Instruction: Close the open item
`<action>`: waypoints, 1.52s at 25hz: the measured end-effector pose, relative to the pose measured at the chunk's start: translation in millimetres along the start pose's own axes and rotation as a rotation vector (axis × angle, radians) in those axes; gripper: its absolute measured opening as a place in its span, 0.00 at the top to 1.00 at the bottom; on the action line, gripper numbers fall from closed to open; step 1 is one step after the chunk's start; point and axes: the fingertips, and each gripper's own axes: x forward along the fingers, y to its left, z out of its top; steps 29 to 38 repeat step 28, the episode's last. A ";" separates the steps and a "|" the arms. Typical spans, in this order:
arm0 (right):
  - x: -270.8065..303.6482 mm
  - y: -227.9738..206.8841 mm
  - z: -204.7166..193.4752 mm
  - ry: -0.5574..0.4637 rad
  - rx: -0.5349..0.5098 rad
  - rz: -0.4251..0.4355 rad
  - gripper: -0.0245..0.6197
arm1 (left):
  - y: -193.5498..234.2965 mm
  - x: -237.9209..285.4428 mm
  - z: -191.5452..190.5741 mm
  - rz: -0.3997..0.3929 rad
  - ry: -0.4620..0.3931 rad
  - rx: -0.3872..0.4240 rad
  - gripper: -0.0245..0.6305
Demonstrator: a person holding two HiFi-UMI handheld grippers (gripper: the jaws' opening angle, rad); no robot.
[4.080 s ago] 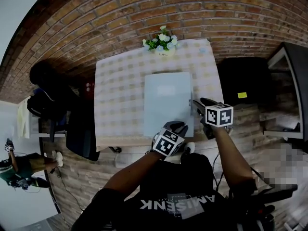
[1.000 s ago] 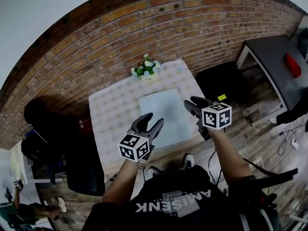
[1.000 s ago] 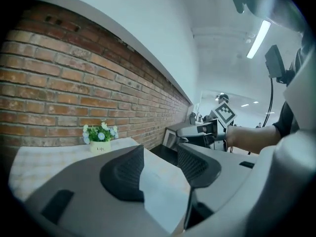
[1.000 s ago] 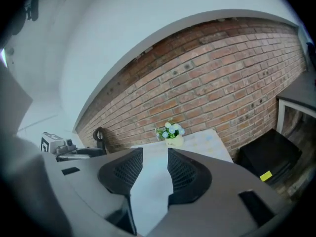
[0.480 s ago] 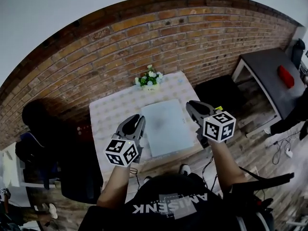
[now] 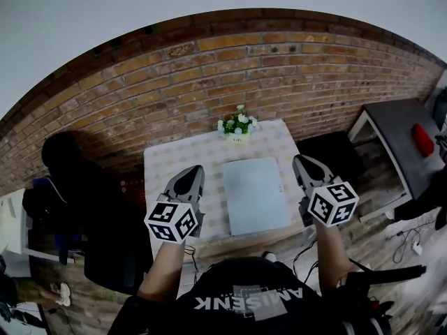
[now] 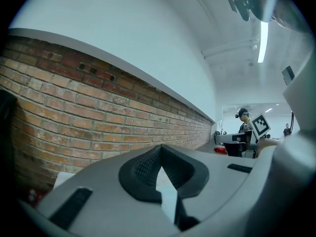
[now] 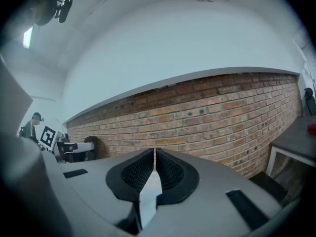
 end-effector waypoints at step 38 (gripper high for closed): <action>-7.0 -9.6 4.0 0.006 -0.058 -0.045 0.90 | -1.0 5.0 -1.4 0.037 0.022 0.069 0.94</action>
